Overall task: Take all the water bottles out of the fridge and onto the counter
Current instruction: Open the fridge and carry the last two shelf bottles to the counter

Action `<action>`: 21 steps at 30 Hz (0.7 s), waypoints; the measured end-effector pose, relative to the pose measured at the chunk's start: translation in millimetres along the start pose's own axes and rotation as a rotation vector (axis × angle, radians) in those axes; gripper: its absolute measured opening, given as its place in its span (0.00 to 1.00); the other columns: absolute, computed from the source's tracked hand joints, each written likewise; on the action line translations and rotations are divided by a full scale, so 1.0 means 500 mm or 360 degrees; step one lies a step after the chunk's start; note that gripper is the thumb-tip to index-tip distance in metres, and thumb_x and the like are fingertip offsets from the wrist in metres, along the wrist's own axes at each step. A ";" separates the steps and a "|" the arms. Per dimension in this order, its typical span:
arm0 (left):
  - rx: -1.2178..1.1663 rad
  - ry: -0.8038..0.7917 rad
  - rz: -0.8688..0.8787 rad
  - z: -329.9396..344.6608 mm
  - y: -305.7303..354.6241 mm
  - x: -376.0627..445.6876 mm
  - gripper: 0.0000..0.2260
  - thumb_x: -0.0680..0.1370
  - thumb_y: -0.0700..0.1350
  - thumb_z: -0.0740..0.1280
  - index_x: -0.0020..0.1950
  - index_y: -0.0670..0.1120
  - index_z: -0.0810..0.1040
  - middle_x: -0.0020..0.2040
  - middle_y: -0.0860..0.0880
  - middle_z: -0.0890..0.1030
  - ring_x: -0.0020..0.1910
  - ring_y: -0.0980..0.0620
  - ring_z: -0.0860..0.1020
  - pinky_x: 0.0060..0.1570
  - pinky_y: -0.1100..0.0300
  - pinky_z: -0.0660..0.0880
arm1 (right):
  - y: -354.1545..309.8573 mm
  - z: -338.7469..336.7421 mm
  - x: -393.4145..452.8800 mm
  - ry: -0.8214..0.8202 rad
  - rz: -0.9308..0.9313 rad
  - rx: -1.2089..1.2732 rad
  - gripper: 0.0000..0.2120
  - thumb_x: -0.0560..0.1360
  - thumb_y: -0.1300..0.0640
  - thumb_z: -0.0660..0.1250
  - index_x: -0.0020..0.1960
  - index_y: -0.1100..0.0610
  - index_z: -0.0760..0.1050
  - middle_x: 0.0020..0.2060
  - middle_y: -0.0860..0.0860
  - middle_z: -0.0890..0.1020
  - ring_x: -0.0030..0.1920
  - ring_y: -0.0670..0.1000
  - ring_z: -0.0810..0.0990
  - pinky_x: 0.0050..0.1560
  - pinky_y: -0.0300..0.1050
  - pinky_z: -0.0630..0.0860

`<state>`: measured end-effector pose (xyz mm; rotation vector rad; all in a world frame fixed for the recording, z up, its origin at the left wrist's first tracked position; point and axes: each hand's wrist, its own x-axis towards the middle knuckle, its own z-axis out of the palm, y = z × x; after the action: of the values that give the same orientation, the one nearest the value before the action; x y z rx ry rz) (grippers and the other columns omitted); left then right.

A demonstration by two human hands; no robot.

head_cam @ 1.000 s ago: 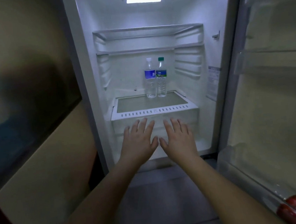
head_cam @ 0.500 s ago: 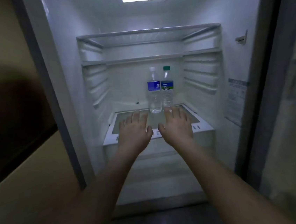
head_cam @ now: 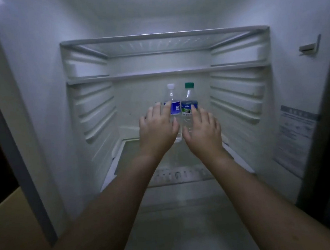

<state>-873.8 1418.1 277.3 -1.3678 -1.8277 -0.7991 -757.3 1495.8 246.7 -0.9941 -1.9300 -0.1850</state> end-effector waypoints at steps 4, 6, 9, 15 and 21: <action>-0.0312 -0.0126 -0.0362 0.038 0.003 0.046 0.30 0.78 0.52 0.62 0.78 0.48 0.58 0.75 0.45 0.66 0.72 0.44 0.66 0.67 0.47 0.64 | 0.003 0.013 0.039 0.0023 0.0139 0.0223 0.35 0.78 0.47 0.61 0.79 0.55 0.50 0.75 0.57 0.63 0.74 0.58 0.62 0.72 0.55 0.57; -0.0533 -0.0195 -0.0535 0.057 0.002 0.067 0.33 0.78 0.53 0.63 0.80 0.48 0.52 0.78 0.45 0.61 0.75 0.44 0.62 0.70 0.47 0.61 | 0.003 0.021 0.062 0.0013 0.0228 0.0339 0.36 0.79 0.46 0.61 0.79 0.55 0.47 0.76 0.57 0.59 0.75 0.57 0.59 0.73 0.51 0.54; -0.0955 -0.0271 -0.0789 0.095 -0.005 0.093 0.38 0.77 0.54 0.66 0.80 0.48 0.48 0.79 0.44 0.57 0.76 0.43 0.59 0.73 0.46 0.61 | 0.009 0.045 0.101 -0.0040 0.0383 0.0482 0.39 0.79 0.47 0.62 0.79 0.55 0.43 0.78 0.57 0.55 0.77 0.57 0.55 0.74 0.50 0.52; -0.1550 -0.0367 -0.1198 0.190 -0.028 0.123 0.43 0.74 0.56 0.71 0.80 0.51 0.48 0.80 0.44 0.57 0.76 0.41 0.61 0.73 0.42 0.60 | 0.036 0.103 0.159 -0.0021 0.0667 0.0857 0.42 0.76 0.49 0.68 0.79 0.55 0.45 0.78 0.55 0.57 0.76 0.57 0.56 0.74 0.52 0.56; -0.1584 -0.0464 -0.1058 0.245 -0.034 0.123 0.49 0.69 0.53 0.77 0.80 0.50 0.49 0.77 0.44 0.62 0.74 0.43 0.65 0.70 0.48 0.65 | 0.054 0.150 0.173 -0.0016 0.0779 0.1152 0.42 0.75 0.52 0.70 0.79 0.51 0.47 0.76 0.56 0.60 0.71 0.55 0.67 0.67 0.46 0.65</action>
<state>-923.0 1546.0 258.7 -1.4596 -2.2518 -2.1607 -809.2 1599.3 266.1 -0.9148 -1.5088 0.7461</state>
